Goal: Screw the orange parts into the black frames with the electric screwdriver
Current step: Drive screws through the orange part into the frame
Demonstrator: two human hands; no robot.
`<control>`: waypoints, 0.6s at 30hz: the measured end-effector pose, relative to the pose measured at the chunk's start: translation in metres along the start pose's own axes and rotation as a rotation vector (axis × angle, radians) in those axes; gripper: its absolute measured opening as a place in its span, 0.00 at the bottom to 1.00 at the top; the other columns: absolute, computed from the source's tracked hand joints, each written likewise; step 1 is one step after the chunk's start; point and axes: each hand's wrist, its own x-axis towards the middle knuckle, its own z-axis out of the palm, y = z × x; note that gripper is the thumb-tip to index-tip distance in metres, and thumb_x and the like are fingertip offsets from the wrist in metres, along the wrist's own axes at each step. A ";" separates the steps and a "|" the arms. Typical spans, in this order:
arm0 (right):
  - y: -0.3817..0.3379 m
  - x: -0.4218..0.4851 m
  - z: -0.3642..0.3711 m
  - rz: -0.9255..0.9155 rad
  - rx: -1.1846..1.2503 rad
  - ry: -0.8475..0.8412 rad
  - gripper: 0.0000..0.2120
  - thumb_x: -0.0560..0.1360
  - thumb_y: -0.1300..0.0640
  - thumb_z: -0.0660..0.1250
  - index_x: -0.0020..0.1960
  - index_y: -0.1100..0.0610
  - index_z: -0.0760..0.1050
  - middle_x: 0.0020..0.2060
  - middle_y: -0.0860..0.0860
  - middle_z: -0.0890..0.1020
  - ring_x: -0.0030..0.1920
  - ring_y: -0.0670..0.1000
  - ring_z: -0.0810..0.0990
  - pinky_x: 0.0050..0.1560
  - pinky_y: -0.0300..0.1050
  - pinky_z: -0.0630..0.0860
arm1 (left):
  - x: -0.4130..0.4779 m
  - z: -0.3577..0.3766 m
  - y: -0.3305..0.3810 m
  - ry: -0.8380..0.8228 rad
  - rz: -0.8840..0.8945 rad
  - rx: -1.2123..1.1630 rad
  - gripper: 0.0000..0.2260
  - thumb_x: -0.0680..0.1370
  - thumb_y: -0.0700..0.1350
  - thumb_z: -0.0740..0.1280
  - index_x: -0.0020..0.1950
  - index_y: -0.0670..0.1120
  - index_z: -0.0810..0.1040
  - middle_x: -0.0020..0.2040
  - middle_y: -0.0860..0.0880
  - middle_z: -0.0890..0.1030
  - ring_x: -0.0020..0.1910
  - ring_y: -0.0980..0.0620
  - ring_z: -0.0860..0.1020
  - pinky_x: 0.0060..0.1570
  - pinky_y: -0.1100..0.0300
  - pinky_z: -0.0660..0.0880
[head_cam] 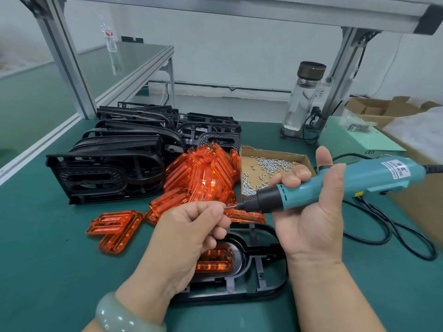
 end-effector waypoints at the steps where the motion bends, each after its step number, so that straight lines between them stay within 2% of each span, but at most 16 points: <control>1: 0.000 0.000 0.000 -0.003 -0.003 0.004 0.17 0.72 0.46 0.64 0.58 0.50 0.72 0.32 0.46 0.72 0.31 0.45 0.73 0.44 0.43 0.77 | -0.001 0.000 0.000 -0.004 -0.005 -0.007 0.07 0.64 0.49 0.70 0.37 0.48 0.85 0.33 0.47 0.82 0.28 0.57 0.77 0.25 0.68 0.72; 10: -0.001 0.000 -0.001 0.003 0.004 0.015 0.15 0.73 0.45 0.63 0.57 0.49 0.72 0.31 0.45 0.72 0.30 0.44 0.73 0.43 0.42 0.77 | -0.004 0.001 0.003 -0.092 -0.023 -0.025 0.06 0.66 0.48 0.68 0.36 0.50 0.85 0.32 0.47 0.81 0.28 0.57 0.76 0.25 0.68 0.72; 18: -0.002 0.000 -0.002 0.013 0.034 0.008 0.14 0.74 0.45 0.63 0.57 0.49 0.73 0.31 0.45 0.73 0.29 0.43 0.73 0.43 0.41 0.78 | -0.003 -0.004 0.005 -0.113 -0.119 -0.101 0.06 0.67 0.46 0.68 0.36 0.48 0.85 0.34 0.46 0.81 0.29 0.56 0.77 0.26 0.68 0.73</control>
